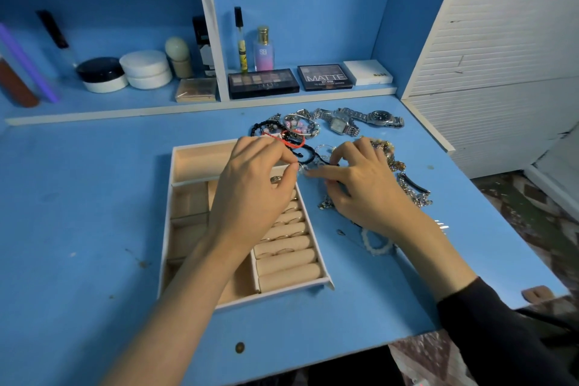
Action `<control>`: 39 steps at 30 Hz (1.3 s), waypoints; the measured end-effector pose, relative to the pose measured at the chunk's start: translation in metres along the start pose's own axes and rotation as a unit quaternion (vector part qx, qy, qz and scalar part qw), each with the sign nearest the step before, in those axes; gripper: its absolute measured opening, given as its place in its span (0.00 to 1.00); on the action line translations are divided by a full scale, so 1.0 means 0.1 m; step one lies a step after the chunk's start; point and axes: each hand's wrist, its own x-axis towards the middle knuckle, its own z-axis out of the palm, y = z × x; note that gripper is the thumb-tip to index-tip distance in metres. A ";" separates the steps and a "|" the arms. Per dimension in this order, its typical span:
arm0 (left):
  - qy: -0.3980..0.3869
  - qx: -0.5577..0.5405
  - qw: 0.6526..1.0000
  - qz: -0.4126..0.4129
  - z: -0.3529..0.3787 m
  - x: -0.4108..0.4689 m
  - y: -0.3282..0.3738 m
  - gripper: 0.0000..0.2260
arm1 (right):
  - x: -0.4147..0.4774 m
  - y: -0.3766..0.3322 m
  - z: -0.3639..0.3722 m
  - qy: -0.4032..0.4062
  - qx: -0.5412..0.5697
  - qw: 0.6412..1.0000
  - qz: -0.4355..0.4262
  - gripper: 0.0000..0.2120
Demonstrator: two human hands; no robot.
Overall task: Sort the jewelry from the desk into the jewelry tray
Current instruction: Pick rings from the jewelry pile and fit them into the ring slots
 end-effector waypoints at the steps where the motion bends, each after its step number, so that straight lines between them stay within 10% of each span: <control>1: 0.000 -0.002 1.000 0.000 0.00 0.00 0.00 0.02 | -0.01 0.01 -0.01 0.003 0.014 1.000 0.000 0.19; 39: -0.010 -0.021 1.000 0.004 0.01 -0.01 0.01 0.03 | -0.12 0.49 -0.23 0.039 -0.003 0.988 0.147 0.15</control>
